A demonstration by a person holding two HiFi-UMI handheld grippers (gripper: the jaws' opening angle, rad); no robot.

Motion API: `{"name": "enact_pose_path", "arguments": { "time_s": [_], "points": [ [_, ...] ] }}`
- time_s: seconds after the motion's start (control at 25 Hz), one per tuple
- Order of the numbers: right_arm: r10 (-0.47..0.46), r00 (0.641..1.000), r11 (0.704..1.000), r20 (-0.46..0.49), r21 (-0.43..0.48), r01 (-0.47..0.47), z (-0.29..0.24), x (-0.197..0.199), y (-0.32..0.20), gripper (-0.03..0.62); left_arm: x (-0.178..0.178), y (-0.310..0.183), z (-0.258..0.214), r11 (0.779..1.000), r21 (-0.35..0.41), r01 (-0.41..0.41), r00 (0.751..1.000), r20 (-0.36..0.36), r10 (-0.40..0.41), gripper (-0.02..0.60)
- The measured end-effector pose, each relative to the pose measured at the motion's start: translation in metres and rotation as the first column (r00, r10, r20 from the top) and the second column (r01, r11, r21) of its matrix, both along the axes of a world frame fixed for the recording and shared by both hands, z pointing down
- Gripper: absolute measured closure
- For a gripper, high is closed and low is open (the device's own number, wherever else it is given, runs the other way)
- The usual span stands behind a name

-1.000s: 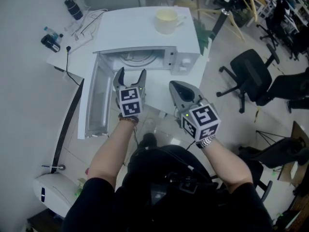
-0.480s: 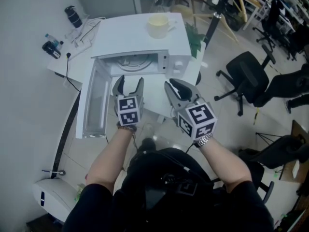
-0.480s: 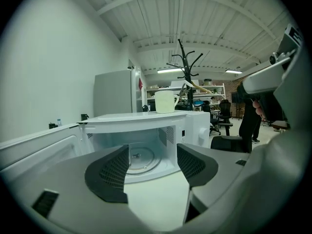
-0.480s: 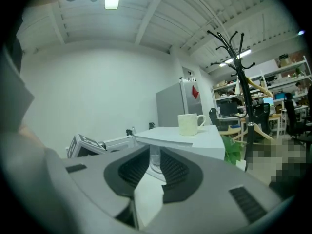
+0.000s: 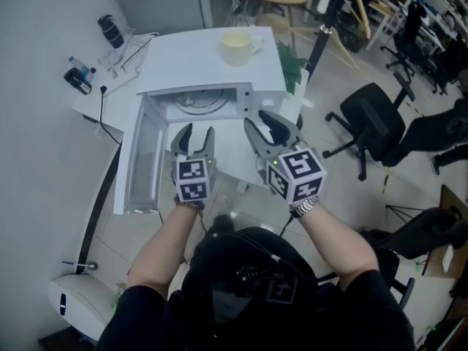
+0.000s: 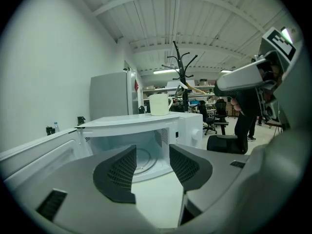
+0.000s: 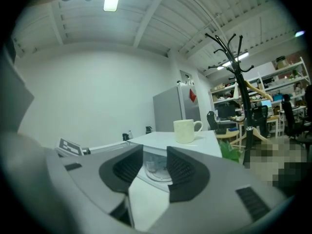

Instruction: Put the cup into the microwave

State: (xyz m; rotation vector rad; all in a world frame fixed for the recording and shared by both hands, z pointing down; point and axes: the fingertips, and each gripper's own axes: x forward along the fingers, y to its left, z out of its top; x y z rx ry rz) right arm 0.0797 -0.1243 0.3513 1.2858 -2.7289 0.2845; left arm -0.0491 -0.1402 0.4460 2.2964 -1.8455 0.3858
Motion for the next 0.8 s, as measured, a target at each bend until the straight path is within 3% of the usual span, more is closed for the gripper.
{"name": "enact_pose_path", "arguments": {
  "time_s": [0.2,0.8],
  "points": [
    [0.014,1.0,1.0,0.005,0.013,-0.014,-0.008,0.001,-0.016,0.39,0.006,0.002,-0.007,1.0,0.009,-0.019,1.0,-0.007,0.02,0.451],
    [0.044,0.999,0.999,0.002,0.032,-0.044,-0.02,-0.007,-0.061,0.295,0.004,0.0,-0.026,0.999,0.02,-0.043,0.999,-0.004,0.044,0.569]
  ]
}}
